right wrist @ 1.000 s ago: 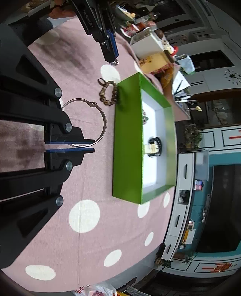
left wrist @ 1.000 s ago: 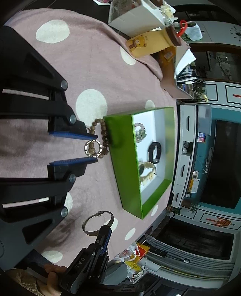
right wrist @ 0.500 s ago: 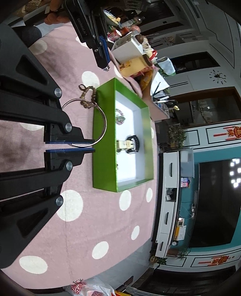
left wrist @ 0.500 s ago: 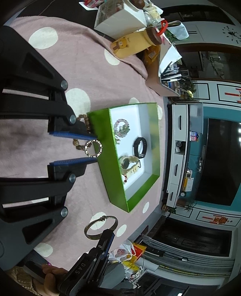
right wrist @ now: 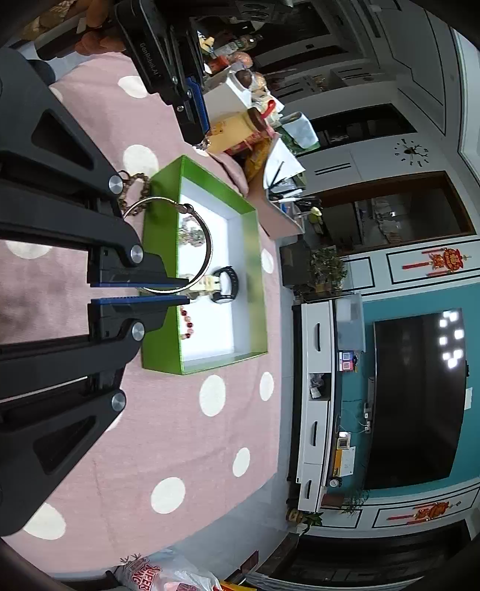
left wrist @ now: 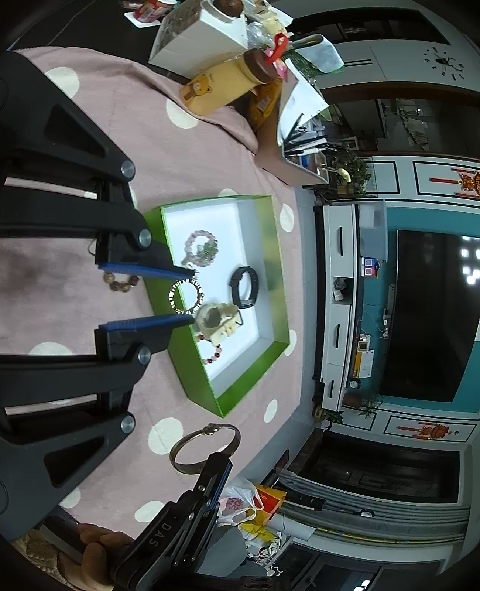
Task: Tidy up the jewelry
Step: 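Carry the silver ring and silver bangle into the green box and open both tools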
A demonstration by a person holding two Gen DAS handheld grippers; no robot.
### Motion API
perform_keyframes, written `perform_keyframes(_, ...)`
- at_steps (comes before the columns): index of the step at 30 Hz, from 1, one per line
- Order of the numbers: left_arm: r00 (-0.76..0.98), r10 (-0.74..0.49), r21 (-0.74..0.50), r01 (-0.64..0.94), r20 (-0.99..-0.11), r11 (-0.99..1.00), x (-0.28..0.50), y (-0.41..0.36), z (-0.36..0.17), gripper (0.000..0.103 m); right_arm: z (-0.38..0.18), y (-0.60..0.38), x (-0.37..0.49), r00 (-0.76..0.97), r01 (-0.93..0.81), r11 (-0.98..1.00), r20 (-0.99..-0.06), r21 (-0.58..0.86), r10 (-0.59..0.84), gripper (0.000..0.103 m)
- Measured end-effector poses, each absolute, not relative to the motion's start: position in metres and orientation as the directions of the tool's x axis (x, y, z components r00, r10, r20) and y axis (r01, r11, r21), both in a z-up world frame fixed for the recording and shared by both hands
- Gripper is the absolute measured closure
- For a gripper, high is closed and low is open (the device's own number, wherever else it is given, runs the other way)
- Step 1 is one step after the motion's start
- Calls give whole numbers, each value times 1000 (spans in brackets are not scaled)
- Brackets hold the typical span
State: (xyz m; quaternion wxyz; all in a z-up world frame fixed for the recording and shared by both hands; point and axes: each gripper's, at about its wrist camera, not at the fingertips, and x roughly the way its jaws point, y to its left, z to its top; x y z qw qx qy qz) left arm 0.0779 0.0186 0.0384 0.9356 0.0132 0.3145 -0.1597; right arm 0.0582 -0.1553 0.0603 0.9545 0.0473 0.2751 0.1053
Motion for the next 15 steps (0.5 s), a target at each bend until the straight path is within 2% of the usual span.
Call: perform_keyframes(15, 757, -294, -60, 321, -584, 945, 114, 2, 52, 85, 75, -162, 86, 845, -170, 974, -487, 147, 221, 100)
